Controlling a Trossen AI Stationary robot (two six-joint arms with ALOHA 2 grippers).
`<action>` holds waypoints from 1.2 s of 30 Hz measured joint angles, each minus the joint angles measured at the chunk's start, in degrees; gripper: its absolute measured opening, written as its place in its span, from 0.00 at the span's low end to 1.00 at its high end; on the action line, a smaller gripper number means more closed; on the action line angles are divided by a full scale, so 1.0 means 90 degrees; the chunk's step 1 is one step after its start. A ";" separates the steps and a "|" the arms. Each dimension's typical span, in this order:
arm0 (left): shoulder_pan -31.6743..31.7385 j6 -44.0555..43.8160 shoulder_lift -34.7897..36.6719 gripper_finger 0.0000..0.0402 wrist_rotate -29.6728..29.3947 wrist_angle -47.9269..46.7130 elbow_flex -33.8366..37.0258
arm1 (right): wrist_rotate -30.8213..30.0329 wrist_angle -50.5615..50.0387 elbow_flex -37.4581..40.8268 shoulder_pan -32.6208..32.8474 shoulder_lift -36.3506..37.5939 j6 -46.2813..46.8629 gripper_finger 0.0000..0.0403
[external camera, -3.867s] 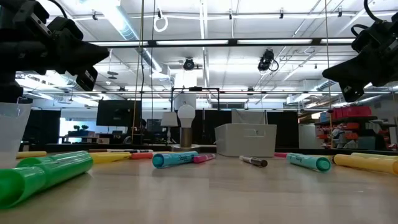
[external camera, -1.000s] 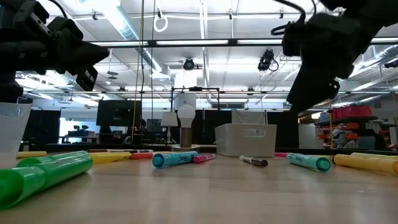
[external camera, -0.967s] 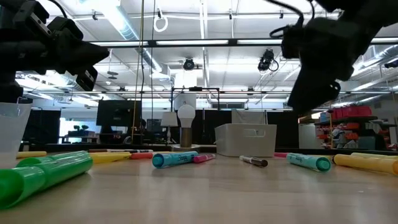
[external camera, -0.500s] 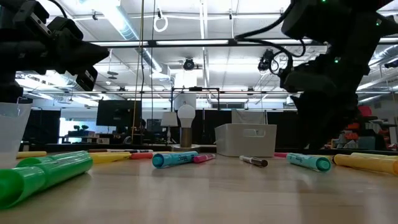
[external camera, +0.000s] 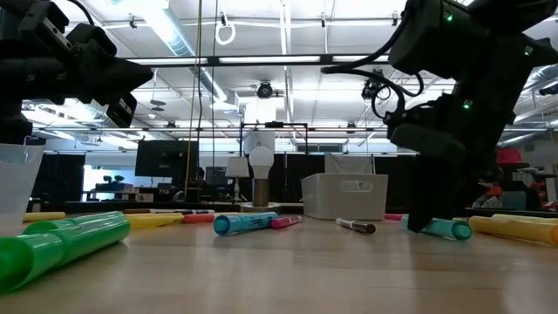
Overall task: Pick & Place Markers
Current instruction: Put the light blue highlighter pen into the white bin
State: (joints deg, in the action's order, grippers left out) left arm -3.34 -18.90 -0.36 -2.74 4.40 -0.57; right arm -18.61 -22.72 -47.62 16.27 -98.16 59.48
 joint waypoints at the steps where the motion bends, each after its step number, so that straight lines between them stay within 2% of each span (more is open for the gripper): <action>1: -0.0001 0.0000 0.0000 0.09 0.0000 0.0000 0.0001 | -0.0007 -0.0005 0.0000 0.0005 -0.0012 0.0000 0.53; 18: -0.0001 -0.0001 0.0000 0.09 0.0000 0.0000 0.0000 | -0.0190 0.0086 0.0017 0.0011 -0.0040 0.0002 0.15; 28: -0.0001 -0.0002 0.0000 0.09 0.0000 0.0000 -0.0001 | -0.0249 0.0062 0.0042 0.0007 0.0123 -0.0216 0.13; 36: -0.0001 0.0000 0.0000 0.09 0.0002 0.0000 -0.0001 | -0.0343 0.0064 0.0041 0.0078 0.0998 -0.0952 0.13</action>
State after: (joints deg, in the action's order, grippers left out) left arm -3.36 -18.90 -0.36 -2.73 4.40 -0.58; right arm -21.69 -22.14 -47.24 16.98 -89.18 50.91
